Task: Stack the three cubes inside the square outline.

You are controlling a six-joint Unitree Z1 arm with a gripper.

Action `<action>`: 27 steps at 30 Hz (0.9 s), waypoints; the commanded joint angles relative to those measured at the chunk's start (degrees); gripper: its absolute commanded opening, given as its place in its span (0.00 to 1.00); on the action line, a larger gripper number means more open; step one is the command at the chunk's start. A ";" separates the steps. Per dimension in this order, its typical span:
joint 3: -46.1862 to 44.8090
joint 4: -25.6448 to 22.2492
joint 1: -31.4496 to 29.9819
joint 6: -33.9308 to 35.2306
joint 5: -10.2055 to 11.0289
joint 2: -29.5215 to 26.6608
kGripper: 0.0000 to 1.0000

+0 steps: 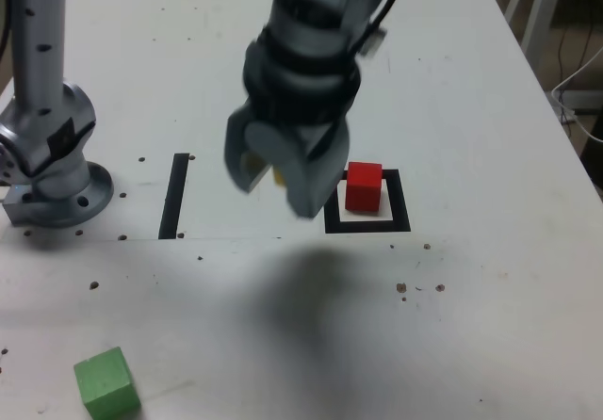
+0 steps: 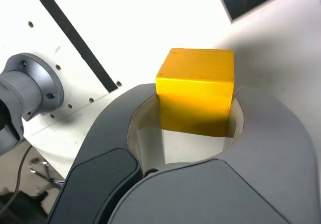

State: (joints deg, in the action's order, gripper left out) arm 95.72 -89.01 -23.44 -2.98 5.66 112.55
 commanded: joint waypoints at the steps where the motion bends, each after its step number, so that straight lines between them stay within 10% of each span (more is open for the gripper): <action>1: 1.22 -1.36 1.78 -0.31 0.24 -0.35 0.29; 27: 9.98 -1.19 16.41 0.87 -5.80 8.68 0.29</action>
State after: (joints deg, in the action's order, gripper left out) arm 105.47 -89.41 -7.15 -2.23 0.15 120.76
